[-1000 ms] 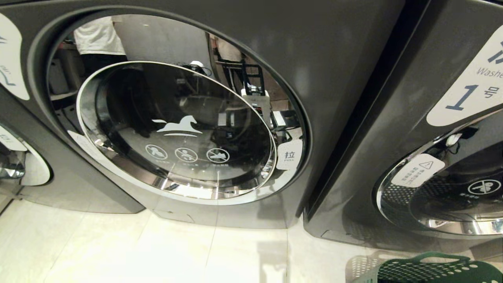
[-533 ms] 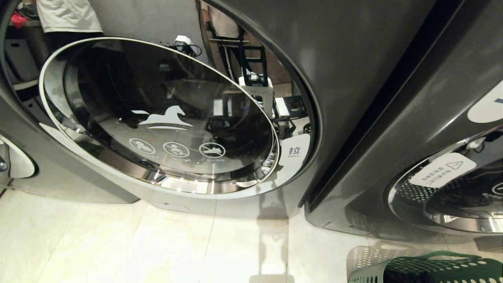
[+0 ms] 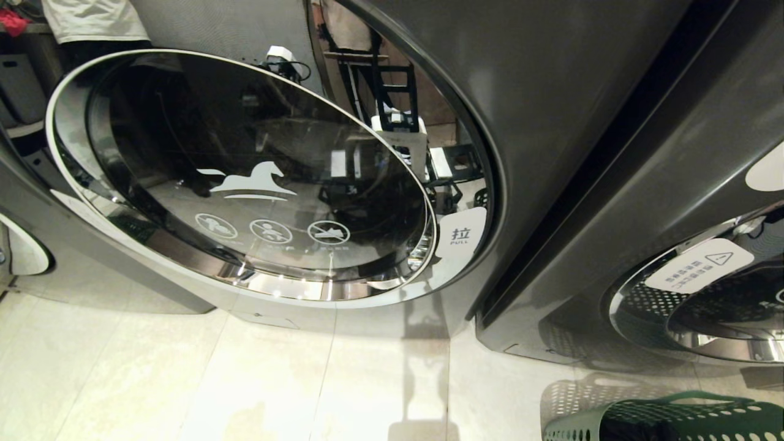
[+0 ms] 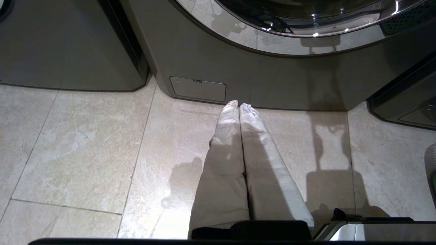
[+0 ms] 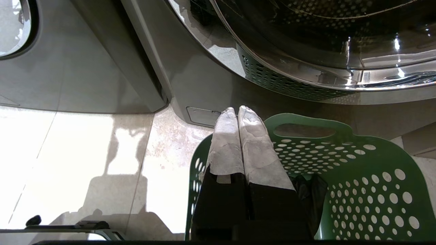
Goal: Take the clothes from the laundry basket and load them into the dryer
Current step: Take the clothes out of the basket
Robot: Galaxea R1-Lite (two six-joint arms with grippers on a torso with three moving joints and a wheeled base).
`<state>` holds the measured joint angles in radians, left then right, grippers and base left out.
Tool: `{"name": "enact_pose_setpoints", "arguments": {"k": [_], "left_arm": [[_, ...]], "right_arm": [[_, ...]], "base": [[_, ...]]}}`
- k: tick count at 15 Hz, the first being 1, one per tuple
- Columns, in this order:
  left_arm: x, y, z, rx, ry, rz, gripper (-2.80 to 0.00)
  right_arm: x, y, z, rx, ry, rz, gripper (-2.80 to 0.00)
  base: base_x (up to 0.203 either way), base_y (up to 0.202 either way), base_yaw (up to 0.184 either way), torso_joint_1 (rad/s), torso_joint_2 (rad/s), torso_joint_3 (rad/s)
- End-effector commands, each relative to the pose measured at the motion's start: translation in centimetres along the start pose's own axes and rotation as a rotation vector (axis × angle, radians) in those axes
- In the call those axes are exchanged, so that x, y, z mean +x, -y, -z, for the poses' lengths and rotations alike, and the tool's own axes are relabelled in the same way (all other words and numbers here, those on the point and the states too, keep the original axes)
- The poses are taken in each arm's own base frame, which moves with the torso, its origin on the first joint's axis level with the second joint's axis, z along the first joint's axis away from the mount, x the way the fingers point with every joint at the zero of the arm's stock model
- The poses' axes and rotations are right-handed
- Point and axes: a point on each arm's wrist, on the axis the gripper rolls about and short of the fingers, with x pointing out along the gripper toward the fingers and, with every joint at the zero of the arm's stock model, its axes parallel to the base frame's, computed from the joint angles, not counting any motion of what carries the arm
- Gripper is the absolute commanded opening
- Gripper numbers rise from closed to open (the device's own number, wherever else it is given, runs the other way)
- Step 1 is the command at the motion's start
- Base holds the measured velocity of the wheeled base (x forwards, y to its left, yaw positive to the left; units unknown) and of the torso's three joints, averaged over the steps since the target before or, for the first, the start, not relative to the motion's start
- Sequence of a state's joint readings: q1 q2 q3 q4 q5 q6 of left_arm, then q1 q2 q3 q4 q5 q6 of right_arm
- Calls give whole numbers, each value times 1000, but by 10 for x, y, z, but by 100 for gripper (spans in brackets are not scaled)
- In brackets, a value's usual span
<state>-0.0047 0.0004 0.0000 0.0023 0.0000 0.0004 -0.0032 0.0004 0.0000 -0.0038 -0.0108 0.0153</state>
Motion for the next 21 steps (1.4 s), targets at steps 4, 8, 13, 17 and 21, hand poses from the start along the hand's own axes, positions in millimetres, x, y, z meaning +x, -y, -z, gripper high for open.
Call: {"name": "enact_pose_setpoints", "arguments": {"k": [4, 8, 13, 17, 21], "left_arm": [[0, 0, 0, 1, 1, -1, -280], [0, 0, 0, 0, 0, -1, -280], [0, 0, 0, 0, 0, 0, -280], [0, 0, 0, 0, 0, 0, -280], [0, 0, 0, 0, 1, -1, -280]], "right_arm": [[0, 0, 0, -3, 1, 0, -280], [0, 0, 0, -2, 1, 0, -280], [0, 0, 0, -3, 1, 0, -280], [0, 0, 0, -3, 1, -2, -280], [0, 0, 0, -17, 1, -4, -280]], "base": [[0, 0, 0, 0, 0, 0], [0, 0, 0, 0, 0, 0], [1, 5, -108, 0, 2, 1], [-1, 8, -174, 3, 0, 2], [1, 6, -122, 2, 1, 2]]}}
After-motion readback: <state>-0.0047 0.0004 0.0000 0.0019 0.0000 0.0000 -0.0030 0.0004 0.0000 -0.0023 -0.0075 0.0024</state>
